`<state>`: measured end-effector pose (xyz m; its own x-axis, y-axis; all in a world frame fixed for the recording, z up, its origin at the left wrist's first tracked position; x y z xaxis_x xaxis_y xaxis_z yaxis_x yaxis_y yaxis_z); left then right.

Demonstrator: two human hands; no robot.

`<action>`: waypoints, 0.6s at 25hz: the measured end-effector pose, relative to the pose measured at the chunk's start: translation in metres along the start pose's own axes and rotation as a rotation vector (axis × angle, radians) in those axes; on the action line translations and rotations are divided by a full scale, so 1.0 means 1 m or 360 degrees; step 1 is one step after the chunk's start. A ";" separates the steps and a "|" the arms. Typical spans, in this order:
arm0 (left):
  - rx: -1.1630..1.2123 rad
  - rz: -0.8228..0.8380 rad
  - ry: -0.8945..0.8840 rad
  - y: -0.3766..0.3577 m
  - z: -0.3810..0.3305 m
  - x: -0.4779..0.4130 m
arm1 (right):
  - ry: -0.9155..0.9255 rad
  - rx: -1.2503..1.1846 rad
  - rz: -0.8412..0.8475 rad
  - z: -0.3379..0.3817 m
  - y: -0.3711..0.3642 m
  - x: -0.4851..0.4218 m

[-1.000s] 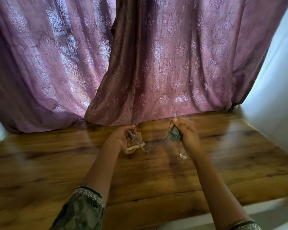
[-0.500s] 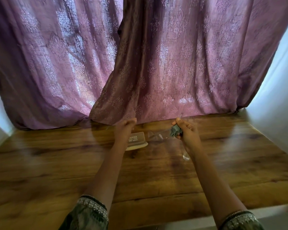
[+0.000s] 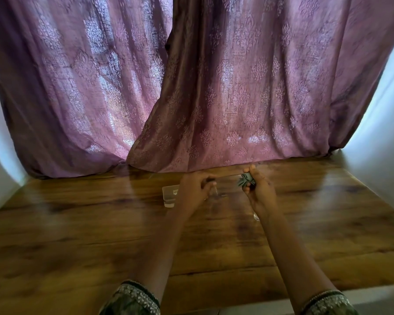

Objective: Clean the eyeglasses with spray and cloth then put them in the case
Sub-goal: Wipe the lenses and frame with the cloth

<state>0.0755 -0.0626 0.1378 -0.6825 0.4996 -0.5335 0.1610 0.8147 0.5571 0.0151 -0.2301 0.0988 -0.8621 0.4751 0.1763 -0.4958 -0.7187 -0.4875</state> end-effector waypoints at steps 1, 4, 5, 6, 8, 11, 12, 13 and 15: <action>0.0010 -0.0024 0.0015 0.000 0.002 0.001 | -0.0012 0.0001 0.0001 -0.002 0.001 -0.001; 0.0016 -0.0059 0.0055 -0.001 0.006 0.003 | -0.0098 0.0004 -0.0041 -0.009 0.005 -0.001; -0.0003 -0.0079 0.0038 0.001 0.006 0.003 | -0.0122 0.0030 -0.0063 -0.012 0.008 -0.001; -0.0027 -0.0100 0.0021 0.002 0.006 0.003 | -0.0134 0.0061 -0.0097 -0.014 0.010 -0.001; -0.0079 -0.0138 0.0004 0.006 0.005 0.002 | -0.0123 0.0075 -0.0217 -0.016 0.018 0.000; -0.0122 -0.0193 0.0018 0.013 0.004 0.001 | -0.0115 -0.0005 -0.0517 -0.017 0.041 -0.003; -0.0139 -0.0199 0.0021 0.014 0.003 0.001 | -0.0062 0.0030 -0.0619 -0.013 0.047 -0.002; -0.0161 -0.0204 0.0021 0.015 0.003 0.002 | 0.0066 0.0121 -0.0717 -0.003 0.051 0.003; -0.0201 -0.0221 0.0014 0.016 0.002 0.004 | 0.0532 0.0432 -0.0759 0.029 0.039 0.018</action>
<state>0.0765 -0.0466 0.1434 -0.6982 0.3821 -0.6054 -0.0256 0.8318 0.5545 -0.0230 -0.2637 0.1076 -0.4829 0.8754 0.0228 -0.8633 -0.4715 -0.1797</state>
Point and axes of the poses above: each hand's wrist, its own x-axis away from the middle knuckle, its own y-axis out of the back of the hand, z = x × y, the point moved 10 cm from there along -x, towards the middle knuckle, and after that the axes turned 10 degrees about -y, right-handed, at the moved point
